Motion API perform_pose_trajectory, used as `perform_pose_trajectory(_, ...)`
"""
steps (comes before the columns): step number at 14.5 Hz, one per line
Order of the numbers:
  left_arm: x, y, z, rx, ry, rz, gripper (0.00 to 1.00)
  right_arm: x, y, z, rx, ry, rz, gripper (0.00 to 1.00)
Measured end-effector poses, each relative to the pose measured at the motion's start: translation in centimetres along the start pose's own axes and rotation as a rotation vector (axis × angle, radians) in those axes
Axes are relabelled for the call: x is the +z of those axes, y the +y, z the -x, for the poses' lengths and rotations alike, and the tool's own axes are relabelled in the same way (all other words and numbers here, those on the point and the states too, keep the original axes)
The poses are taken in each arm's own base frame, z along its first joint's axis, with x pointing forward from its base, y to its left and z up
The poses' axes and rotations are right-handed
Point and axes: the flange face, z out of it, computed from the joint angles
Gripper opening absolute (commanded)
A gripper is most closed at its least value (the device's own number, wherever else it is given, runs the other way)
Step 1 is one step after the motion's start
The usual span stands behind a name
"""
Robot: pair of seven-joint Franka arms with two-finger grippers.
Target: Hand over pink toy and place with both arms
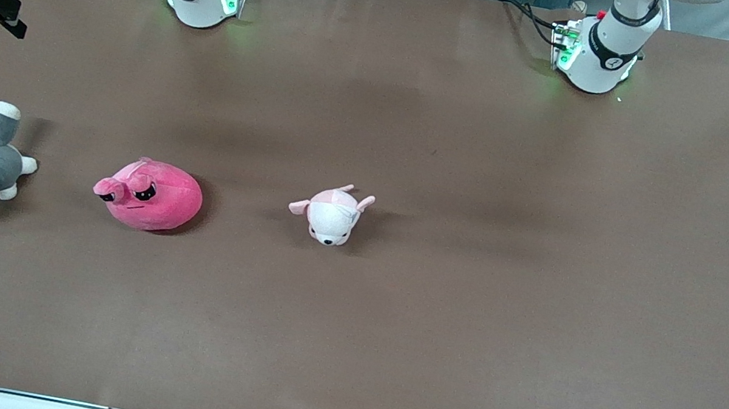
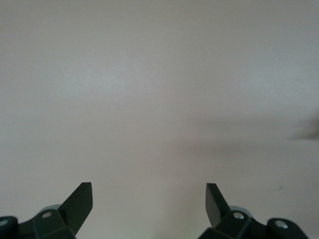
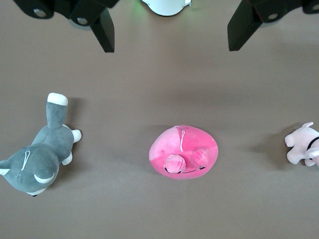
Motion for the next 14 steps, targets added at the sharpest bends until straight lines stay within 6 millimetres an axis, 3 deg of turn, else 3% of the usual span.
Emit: perform_pose_trajectory(14,0.36,0.45,-0.18,0.007,-0.007,0.004,1.00,-0.02,-0.08,-0.03,0.020,0.002,0.000,1.00)
